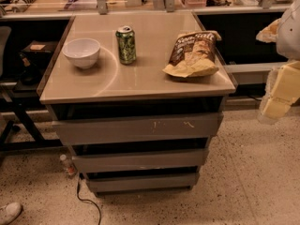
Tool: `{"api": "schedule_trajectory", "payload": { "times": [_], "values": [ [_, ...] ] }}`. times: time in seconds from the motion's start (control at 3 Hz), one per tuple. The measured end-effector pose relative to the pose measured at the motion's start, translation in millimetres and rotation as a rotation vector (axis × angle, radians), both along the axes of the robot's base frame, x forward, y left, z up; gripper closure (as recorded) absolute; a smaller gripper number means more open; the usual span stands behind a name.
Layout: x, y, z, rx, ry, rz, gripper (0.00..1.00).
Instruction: Open middle drawer
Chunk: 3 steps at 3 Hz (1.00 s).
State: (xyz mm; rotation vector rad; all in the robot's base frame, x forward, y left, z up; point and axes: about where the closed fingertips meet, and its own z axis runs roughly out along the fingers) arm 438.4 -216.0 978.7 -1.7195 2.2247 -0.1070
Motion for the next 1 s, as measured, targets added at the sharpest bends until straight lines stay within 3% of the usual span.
{"api": "schedule_trajectory", "payload": {
  "times": [0.33, 0.67, 1.0],
  "values": [
    [0, 0, 0, 0.0, 0.0, 0.0, 0.0],
    [-10, 6, -23, 0.015, 0.021, 0.001, 0.0],
    [-28, 20, -69, 0.067, 0.078, -0.018, 0.0]
  ]
}}
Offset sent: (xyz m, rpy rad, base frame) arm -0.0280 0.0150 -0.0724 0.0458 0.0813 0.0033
